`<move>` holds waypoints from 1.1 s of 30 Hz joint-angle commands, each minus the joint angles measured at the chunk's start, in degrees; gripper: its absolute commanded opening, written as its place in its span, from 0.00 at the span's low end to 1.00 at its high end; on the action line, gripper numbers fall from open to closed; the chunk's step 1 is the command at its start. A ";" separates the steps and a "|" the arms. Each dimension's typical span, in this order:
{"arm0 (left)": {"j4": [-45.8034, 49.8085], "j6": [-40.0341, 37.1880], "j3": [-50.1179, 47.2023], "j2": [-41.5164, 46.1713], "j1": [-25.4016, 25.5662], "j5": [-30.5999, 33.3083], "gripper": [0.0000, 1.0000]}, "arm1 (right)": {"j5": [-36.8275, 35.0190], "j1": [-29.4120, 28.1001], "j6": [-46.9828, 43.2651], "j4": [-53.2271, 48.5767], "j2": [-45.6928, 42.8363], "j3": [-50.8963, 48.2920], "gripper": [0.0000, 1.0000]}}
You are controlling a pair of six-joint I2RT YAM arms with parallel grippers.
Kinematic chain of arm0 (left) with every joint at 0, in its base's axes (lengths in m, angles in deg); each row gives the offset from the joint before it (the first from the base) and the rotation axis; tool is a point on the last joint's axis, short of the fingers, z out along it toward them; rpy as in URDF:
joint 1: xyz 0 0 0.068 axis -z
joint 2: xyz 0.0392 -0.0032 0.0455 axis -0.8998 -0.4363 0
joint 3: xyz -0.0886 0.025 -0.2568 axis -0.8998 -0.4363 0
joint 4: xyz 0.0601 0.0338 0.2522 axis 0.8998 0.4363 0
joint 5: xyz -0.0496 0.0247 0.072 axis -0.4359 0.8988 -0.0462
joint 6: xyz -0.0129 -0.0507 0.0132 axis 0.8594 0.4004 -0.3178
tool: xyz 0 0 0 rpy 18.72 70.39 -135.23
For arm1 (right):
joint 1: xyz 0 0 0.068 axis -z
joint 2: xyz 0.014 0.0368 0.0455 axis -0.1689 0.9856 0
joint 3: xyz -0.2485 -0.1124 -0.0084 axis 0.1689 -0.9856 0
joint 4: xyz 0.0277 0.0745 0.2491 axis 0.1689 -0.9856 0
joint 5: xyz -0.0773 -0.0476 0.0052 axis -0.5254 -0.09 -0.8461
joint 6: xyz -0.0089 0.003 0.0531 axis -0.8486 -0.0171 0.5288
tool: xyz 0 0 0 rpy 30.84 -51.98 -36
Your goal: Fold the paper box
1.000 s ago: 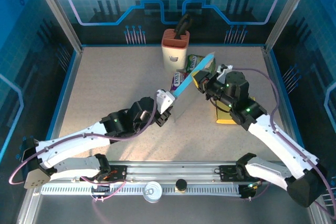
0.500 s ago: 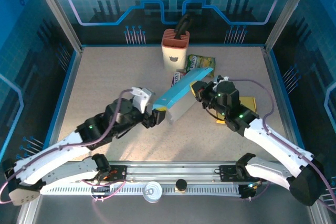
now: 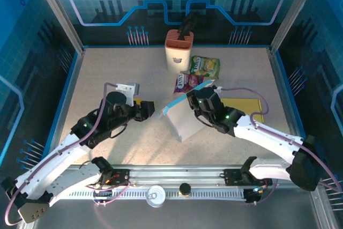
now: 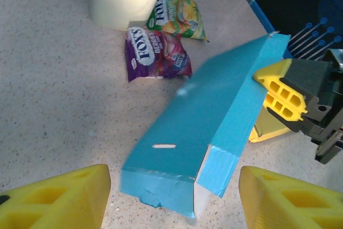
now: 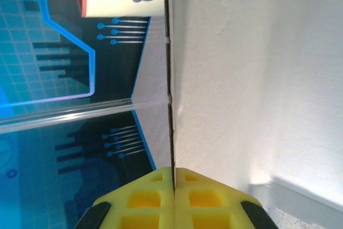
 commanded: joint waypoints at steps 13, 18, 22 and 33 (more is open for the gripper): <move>-2.00 2.60 -5.38 -5.96 -2.67 -4.05 0.60 | -2.26 0.86 4.09 2.94 6.84 1.54 0.00; -4.23 3.75 -9.07 -7.72 -2.74 -3.88 0.57 | -0.70 2.01 2.28 6.59 7.43 -2.06 0.00; -6.91 4.98 -12.12 -7.85 -2.70 -3.30 0.57 | 1.82 2.64 2.97 10.37 9.00 -6.00 0.00; -10.99 4.32 -16.77 -10.97 -3.76 -2.11 0.43 | 3.75 3.30 1.34 15.96 10.33 -10.16 0.00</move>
